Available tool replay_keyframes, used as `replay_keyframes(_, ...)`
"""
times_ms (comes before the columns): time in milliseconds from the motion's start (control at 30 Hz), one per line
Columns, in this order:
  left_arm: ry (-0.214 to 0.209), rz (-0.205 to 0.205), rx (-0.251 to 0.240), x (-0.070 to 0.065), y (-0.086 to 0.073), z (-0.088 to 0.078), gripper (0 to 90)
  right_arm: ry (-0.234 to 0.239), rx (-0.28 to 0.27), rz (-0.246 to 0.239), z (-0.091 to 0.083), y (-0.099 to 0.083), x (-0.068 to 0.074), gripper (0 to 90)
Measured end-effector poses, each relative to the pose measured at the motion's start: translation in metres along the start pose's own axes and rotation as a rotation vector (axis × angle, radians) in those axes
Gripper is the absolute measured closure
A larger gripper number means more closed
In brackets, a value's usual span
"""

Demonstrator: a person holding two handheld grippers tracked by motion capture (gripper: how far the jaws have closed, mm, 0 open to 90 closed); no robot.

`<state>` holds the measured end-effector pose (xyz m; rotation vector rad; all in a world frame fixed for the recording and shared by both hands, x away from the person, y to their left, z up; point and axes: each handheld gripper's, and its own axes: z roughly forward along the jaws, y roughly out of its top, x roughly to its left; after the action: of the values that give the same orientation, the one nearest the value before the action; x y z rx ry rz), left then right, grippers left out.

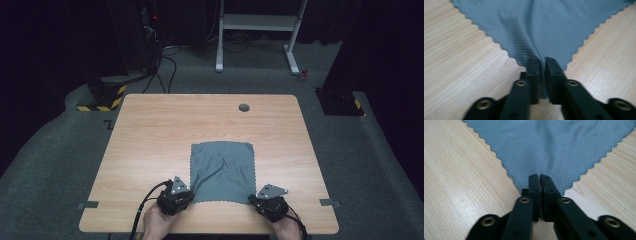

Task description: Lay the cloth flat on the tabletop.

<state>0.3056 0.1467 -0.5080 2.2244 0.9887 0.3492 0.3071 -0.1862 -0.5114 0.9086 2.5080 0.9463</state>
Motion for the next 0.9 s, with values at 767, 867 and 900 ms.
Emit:
replay_keyframes(767,0.114,-0.155,-0.029,0.084,0.073,0.055,53.1,-0.115,-0.083,0.158,0.041,0.023,-0.051,66.4)
replay_keyframes(867,0.14,-0.174,-0.043,0.093,0.077,0.064,53.2,-0.12,-0.08,0.154,0.041,0.023,-0.051,65.1)
replay_keyframes(900,0.148,-0.185,-0.043,0.096,0.078,0.067,53.6,-0.123,-0.08,0.154,0.041,0.023,-0.051,65.0)
